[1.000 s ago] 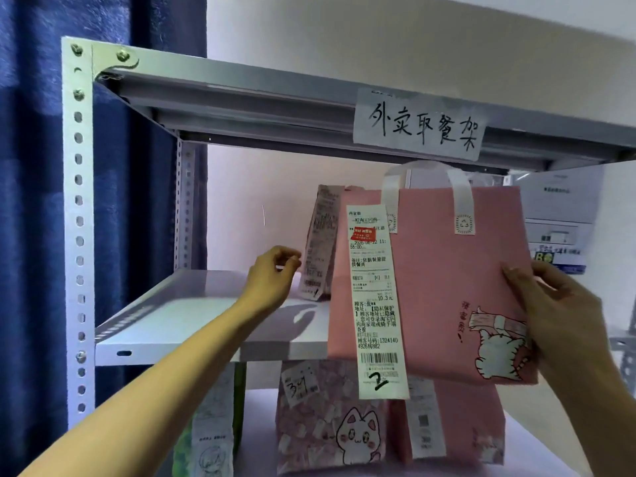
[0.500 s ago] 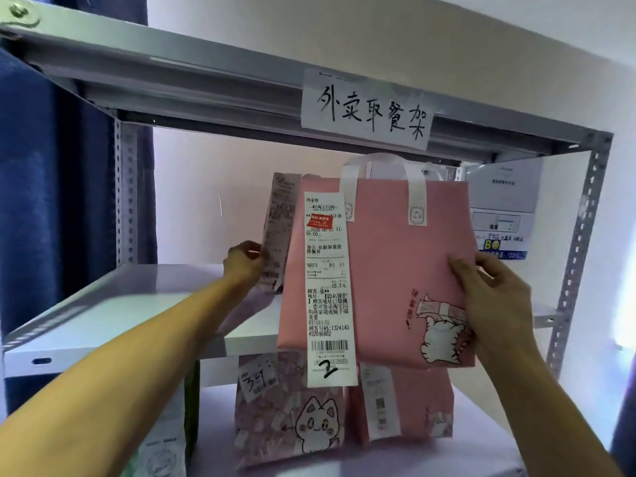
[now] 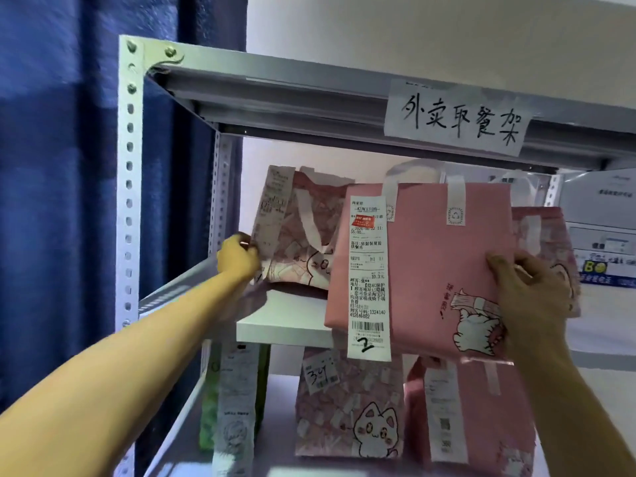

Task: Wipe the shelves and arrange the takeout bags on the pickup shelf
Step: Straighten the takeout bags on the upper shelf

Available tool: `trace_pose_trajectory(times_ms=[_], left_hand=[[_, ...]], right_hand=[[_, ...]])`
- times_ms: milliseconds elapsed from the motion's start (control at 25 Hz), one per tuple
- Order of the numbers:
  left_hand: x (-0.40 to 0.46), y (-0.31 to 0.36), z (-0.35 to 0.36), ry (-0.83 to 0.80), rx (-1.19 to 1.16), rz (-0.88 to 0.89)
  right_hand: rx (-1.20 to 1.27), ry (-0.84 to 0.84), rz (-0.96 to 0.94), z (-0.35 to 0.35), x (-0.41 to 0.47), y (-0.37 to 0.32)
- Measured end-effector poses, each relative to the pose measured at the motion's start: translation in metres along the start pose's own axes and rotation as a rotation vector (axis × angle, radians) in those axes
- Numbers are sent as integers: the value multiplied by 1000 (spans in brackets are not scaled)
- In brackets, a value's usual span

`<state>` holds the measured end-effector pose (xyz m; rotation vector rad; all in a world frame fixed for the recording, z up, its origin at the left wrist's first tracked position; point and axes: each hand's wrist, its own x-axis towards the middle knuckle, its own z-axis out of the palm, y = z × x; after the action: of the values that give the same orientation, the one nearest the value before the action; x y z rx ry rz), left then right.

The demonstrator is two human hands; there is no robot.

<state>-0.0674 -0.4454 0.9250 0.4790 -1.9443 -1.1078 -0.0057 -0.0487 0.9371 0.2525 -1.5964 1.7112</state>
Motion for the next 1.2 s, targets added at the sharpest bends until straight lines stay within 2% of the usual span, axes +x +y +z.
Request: trace_pose_trajectory(times_ms=[240,360,600,760,880,1000,1200], left_hand=[[11,-41,-71,167,-15,-33],[9,-43,-86,229,-35,-52],[4,-46,-92,199,-65,-46],[-5,-38,-81,185,-30,-23],[-9,-35,-73,173,3,-5],[-12,-32,-67,161,8,-14],[-17,-28,-61,131,17,18]], right_hand=[[-98,81,-127,40,22,13],[-85,58,-165,55,31,28],[-30,-28,-154,75,52,61],[-125,-49,-84,78,66,75],[-93,-17,-5,76,59,95],[-220,3,49,74,53,114],[-270,-65,64,81,56,115]])
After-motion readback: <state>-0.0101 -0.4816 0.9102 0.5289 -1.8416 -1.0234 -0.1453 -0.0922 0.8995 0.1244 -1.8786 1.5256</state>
